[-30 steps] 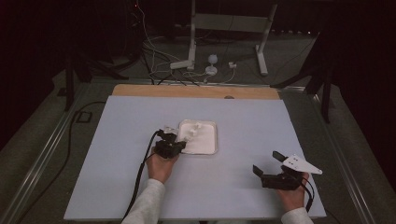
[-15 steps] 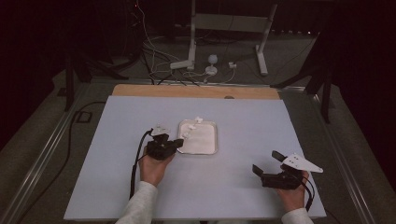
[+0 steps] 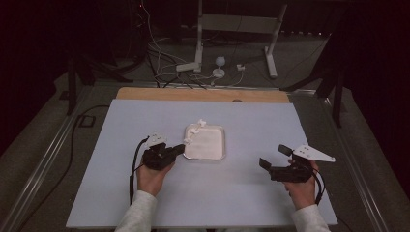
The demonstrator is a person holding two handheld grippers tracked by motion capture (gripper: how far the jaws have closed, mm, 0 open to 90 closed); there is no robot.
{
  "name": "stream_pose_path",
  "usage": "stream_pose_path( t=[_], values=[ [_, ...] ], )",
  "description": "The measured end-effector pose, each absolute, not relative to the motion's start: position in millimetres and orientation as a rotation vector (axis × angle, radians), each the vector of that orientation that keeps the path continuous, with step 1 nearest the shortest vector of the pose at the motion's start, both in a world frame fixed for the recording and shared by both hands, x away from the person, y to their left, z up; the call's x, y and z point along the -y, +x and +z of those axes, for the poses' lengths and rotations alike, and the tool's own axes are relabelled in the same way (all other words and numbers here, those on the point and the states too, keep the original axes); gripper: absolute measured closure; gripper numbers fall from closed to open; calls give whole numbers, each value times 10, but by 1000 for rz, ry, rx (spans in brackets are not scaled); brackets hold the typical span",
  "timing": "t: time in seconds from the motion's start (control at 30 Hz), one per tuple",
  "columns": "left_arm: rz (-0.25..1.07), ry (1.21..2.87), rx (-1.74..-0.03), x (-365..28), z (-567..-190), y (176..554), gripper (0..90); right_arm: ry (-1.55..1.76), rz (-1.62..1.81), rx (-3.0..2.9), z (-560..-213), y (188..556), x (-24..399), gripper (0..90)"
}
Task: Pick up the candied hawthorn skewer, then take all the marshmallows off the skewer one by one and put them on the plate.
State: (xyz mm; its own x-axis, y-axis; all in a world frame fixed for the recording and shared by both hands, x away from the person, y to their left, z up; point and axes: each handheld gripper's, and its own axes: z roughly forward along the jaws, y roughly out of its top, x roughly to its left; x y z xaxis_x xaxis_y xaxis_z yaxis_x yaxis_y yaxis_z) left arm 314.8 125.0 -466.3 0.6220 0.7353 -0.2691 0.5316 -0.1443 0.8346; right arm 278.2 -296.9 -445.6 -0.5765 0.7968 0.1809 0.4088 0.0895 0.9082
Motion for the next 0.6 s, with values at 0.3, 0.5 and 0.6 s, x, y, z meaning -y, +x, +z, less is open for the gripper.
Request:
stream_pose_path(
  t=[0.3,0.5,0.6],
  values=[
    [277,1791,-984,-1281,-4614,3080,900,1160,1556,-2014,-4293,3054,2773,0],
    [280,1786,-971,-1274,-4629,3057,900,1190,1637,-2026,-4239,3287,2584,0],
    [278,1784,-965,-1261,-4627,3053,900,1174,1631,-2057,-4206,3359,2466,0]
  ],
)
